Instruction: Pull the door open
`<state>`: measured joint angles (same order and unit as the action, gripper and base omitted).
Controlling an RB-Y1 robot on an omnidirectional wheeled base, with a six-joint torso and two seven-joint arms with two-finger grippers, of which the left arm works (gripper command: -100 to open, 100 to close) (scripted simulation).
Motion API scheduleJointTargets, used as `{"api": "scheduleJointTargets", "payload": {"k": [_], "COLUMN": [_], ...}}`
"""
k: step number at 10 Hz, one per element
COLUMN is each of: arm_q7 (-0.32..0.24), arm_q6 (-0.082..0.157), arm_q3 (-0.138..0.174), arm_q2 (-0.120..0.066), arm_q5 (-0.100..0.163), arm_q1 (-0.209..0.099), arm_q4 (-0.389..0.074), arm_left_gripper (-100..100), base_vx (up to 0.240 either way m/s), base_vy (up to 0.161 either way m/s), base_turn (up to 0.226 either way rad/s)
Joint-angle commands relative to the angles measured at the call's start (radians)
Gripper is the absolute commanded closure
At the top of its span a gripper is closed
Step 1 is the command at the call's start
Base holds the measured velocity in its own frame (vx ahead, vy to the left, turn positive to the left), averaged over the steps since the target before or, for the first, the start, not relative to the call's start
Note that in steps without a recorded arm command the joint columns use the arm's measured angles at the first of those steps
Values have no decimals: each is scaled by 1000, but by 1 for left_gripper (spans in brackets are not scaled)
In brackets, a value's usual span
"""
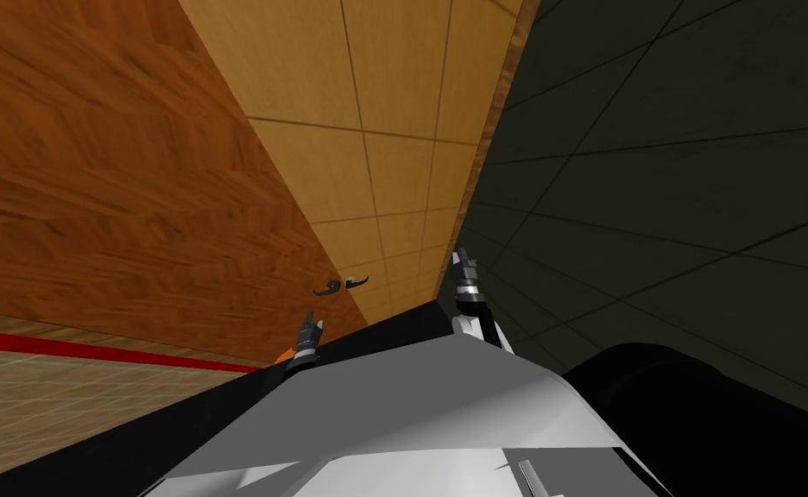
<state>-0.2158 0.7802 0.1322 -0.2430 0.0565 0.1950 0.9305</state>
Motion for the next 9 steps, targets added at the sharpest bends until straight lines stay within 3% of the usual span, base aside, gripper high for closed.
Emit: {"api": "scheduleJointTargets", "payload": {"k": [1, 2, 3, 4, 5, 6, 8, 9], "arm_q7": [6, 6, 3, 3, -1, -1, -7, -9], "arm_q6": [27, 27, 30, 30, 34, 34, 43, 47], "arm_q3": [16, 16, 41, 41, 67, 67, 103, 109], "arm_q2": [-3, -3, -21, -21, -40, -40, -65, -68], "arm_q5": [7, 7, 20, 20, 34, 34, 55, 59], "arm_q1": [-14, -14, -2, -2, 9, 9, 16, 10], "arm_q4": [-50, -64, -85, -85, -108, -108, -144, -154], "arm_left_gripper": [-100, -100, -100, -100, -100, -100, -100, -100], "base_vx": [1, -6, 9, 14, 38, 39, 78, 155], "base_vy": [2, 1, 1, 3, 4, 12, 33, 110], "base_turn": [11, -5, -24, -4, -39, -15, -75, -148]}}
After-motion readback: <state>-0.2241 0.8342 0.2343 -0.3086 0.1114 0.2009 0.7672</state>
